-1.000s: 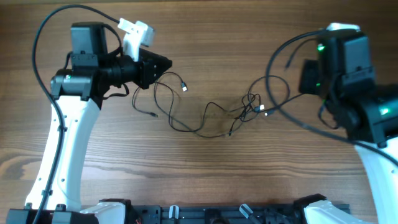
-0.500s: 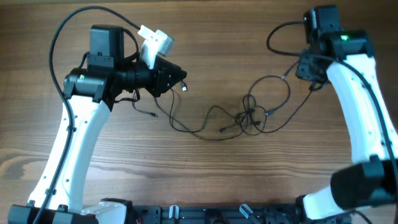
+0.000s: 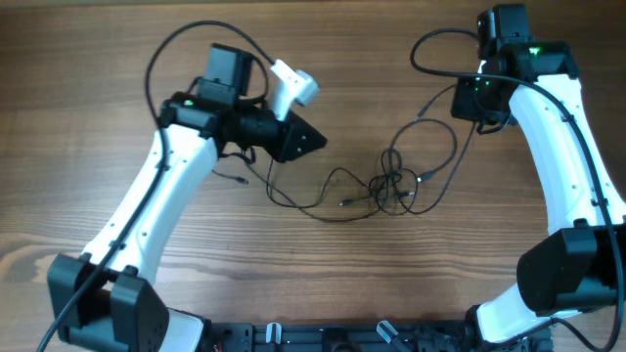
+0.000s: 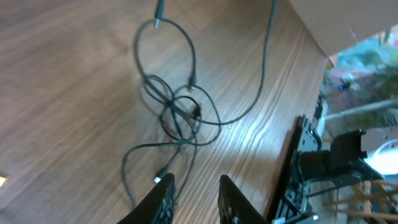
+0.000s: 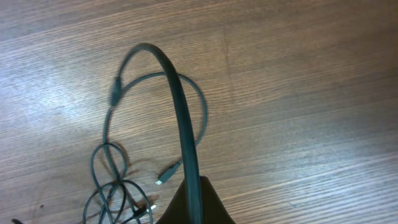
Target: Untangle cables
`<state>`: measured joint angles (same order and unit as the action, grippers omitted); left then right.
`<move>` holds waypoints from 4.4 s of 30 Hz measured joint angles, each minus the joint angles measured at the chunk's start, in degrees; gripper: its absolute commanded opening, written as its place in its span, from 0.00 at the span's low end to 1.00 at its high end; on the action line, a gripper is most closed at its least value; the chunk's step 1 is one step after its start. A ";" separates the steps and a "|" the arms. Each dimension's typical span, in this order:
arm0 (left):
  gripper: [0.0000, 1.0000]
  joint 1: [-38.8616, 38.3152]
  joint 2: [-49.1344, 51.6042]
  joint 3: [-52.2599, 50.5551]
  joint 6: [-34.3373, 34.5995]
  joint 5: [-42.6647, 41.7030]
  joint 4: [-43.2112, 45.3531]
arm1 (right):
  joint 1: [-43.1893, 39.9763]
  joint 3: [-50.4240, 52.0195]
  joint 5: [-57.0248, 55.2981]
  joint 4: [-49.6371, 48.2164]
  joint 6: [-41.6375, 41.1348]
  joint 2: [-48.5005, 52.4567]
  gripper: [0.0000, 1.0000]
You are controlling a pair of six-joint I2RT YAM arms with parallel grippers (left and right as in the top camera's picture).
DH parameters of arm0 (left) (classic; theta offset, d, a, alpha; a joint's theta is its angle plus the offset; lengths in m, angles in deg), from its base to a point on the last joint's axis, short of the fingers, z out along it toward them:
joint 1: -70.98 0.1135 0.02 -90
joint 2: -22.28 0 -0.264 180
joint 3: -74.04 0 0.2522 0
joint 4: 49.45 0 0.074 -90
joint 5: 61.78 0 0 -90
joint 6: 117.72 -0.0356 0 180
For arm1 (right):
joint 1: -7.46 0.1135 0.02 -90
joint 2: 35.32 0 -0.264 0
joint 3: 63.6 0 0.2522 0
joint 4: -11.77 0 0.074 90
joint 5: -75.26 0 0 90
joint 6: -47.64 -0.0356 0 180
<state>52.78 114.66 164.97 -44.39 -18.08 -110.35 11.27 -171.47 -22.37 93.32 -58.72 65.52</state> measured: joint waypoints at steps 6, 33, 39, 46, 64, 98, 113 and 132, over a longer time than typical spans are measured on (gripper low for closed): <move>0.31 -4.35 3.39 0.00 -0.26 0.02 0.02 | 0.00 0.00 0.59 -1.73 0.22 0.02 0.04; 0.58 -13.27 21.33 0.00 -4.26 4.94 12.48 | 0.00 0.00 3.67 -4.92 1.51 0.02 0.04; 0.62 -15.98 22.03 0.00 -4.44 5.14 14.86 | 0.00 0.00 4.68 -5.03 1.75 0.02 0.04; 0.59 -19.37 24.85 0.00 -4.50 6.62 15.52 | 0.00 0.00 5.16 -5.09 1.75 0.02 0.04; 0.04 -18.73 24.85 0.00 -3.54 29.46 15.45 | 0.00 0.00 5.31 -5.03 1.75 0.02 0.04; 0.17 5.70 24.26 0.00 0.26 19.17 12.04 | 4.55 17.77 19.23 -16.83 9.44 0.15 0.13; 0.19 5.70 6.47 0.00 0.55 18.73 12.39 | 14.71 28.11 18.56 -22.49 4.11 0.22 0.31; 0.19 5.70 5.14 0.00 0.72 18.29 10.62 | 21.22 32.22 7.06 -25.97 -3.32 0.22 0.52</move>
<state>58.49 119.80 164.97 -43.67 0.21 -99.73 32.50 -139.25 -15.32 67.35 -62.04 65.74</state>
